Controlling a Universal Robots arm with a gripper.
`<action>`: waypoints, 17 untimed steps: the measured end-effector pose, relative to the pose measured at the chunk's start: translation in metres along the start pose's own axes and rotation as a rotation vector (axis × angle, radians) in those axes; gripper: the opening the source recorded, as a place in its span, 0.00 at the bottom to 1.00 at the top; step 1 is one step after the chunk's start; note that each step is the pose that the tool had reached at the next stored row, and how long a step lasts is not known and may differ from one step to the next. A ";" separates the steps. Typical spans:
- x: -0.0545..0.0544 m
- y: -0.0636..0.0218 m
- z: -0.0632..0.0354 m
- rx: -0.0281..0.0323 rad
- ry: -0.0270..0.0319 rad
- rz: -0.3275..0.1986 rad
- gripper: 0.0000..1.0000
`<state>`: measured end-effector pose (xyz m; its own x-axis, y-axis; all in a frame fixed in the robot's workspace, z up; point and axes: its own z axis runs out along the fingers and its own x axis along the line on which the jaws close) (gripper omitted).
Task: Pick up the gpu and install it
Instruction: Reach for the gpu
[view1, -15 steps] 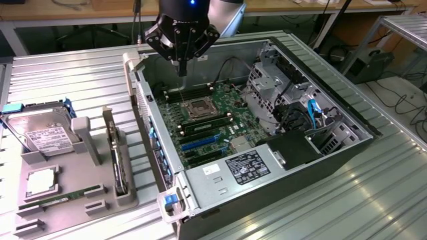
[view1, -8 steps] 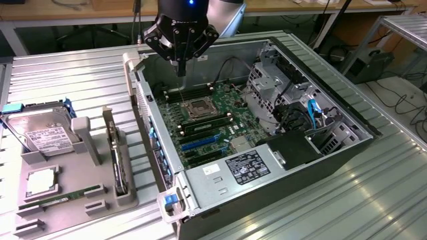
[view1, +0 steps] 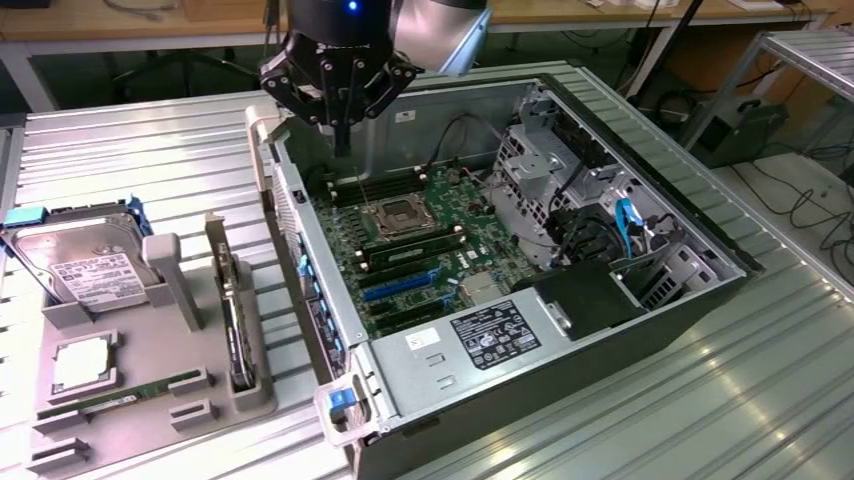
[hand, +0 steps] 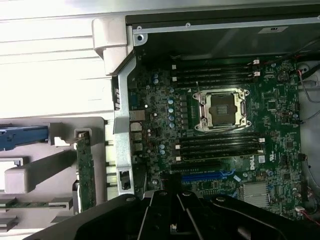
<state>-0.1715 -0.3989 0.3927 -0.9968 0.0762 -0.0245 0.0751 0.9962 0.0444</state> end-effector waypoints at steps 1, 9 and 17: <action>0.001 -0.0001 0.0000 0.0001 0.0001 0.000 0.11; 0.003 -0.0003 -0.0001 0.0000 0.0000 0.000 0.11; 0.007 -0.0005 -0.0001 0.0000 0.0000 0.000 0.11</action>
<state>-0.1783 -0.3990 0.3926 -0.9968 0.0762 -0.0245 0.0750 0.9962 0.0443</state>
